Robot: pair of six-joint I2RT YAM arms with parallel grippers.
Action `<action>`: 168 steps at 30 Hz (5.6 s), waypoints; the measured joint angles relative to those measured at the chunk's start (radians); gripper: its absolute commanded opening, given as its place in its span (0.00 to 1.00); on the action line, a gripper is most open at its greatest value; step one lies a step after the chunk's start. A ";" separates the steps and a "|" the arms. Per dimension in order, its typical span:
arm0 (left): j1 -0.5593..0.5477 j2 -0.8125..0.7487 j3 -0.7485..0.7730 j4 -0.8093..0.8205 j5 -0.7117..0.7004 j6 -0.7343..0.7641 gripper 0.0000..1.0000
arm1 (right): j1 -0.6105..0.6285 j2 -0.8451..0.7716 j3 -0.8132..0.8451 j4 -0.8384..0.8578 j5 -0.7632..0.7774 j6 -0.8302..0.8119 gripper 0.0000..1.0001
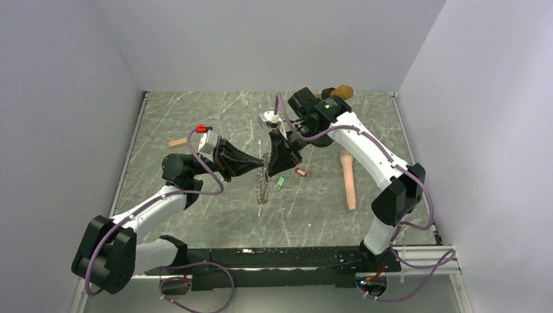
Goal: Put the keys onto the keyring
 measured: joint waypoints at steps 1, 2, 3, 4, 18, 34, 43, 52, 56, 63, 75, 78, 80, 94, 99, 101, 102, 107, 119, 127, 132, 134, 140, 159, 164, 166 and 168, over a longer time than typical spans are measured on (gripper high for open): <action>0.001 0.000 0.000 0.011 -0.003 -0.003 0.00 | 0.000 0.000 0.004 -0.005 0.003 -0.003 0.19; 0.001 0.000 0.000 0.021 -0.006 -0.008 0.00 | 0.001 0.000 0.008 -0.009 0.003 -0.005 0.20; 0.001 0.000 0.000 0.027 -0.010 -0.011 0.00 | 0.001 0.000 0.013 -0.011 0.003 -0.007 0.20; 0.001 0.000 0.000 0.033 -0.013 -0.013 0.00 | 0.001 0.000 0.019 -0.013 0.003 -0.010 0.21; 0.001 0.000 -0.001 0.047 -0.018 -0.018 0.00 | -0.024 0.000 0.078 -0.048 0.003 -0.030 0.26; 0.000 -0.002 -0.017 0.031 -0.029 -0.017 0.00 | -0.025 0.000 0.111 -0.048 0.002 -0.029 0.27; -0.007 0.001 -0.017 0.029 -0.041 -0.017 0.00 | -0.019 0.016 0.111 -0.048 -0.008 -0.029 0.27; -0.014 0.001 -0.017 0.006 -0.052 -0.002 0.00 | -0.017 0.019 0.111 -0.048 -0.017 -0.029 0.24; -0.018 0.001 -0.017 -0.015 -0.058 0.013 0.00 | -0.017 0.019 0.111 -0.048 -0.016 -0.029 0.16; -0.021 0.001 -0.017 -0.038 -0.069 0.019 0.00 | -0.017 0.019 0.111 -0.048 -0.013 -0.030 0.00; -0.013 -0.089 0.012 -0.308 -0.073 0.186 0.49 | -0.014 0.019 0.106 -0.047 0.044 -0.029 0.00; -0.010 -0.169 0.082 -0.569 -0.082 0.350 0.51 | -0.011 0.019 0.086 -0.047 0.084 -0.029 0.00; -0.011 -0.214 0.138 -0.734 -0.098 0.477 0.52 | -0.010 0.019 0.077 -0.048 0.109 -0.029 0.00; -0.261 -0.259 0.277 -1.357 -0.462 1.009 0.52 | -0.010 0.035 0.076 -0.048 0.178 -0.022 0.00; -0.292 -0.243 0.284 -1.380 -0.580 1.041 0.47 | -0.010 0.035 0.076 -0.048 0.190 -0.021 0.00; -0.294 -0.233 0.298 -1.386 -0.602 1.049 0.46 | -0.010 0.035 0.076 -0.048 0.191 -0.021 0.00; -0.295 -0.226 0.307 -1.390 -0.609 1.054 0.45 | -0.009 0.035 0.076 -0.048 0.191 -0.021 0.00; -0.303 -0.201 0.338 -1.392 -0.626 1.056 0.43 | -0.008 0.035 0.076 -0.048 0.192 -0.021 0.00; -0.336 -0.171 0.346 -1.397 -0.625 1.055 0.32 | -0.009 0.038 0.076 -0.048 0.192 -0.021 0.00; -0.342 -0.142 0.375 -1.414 -0.624 1.055 0.20 | -0.008 0.040 0.076 -0.048 0.192 -0.021 0.00; -0.344 -0.129 0.393 -1.439 -0.623 1.057 0.00 | -0.008 0.040 0.076 -0.049 0.192 -0.021 0.00; -0.343 -0.124 0.400 -1.444 -0.624 1.057 0.00 | -0.007 0.040 0.076 -0.049 0.192 -0.021 0.00; -0.344 -0.124 0.404 -1.454 -0.624 1.054 0.00 | -0.002 0.040 0.076 -0.053 0.192 -0.023 0.04; -0.299 -0.262 0.129 -1.036 -0.619 0.645 0.00 | -0.001 0.038 0.076 -0.059 0.133 -0.034 0.11; -0.293 -0.265 0.069 -0.909 -0.627 0.535 0.00 | -0.002 0.037 0.076 -0.058 0.131 -0.034 0.13; -0.292 -0.265 0.052 -0.869 -0.636 0.501 0.00 | -0.002 0.037 0.076 -0.057 0.130 -0.034 0.14; -0.292 -0.265 0.036 -0.826 -0.650 0.470 0.00 | -0.002 0.037 0.076 -0.053 0.130 -0.034 0.14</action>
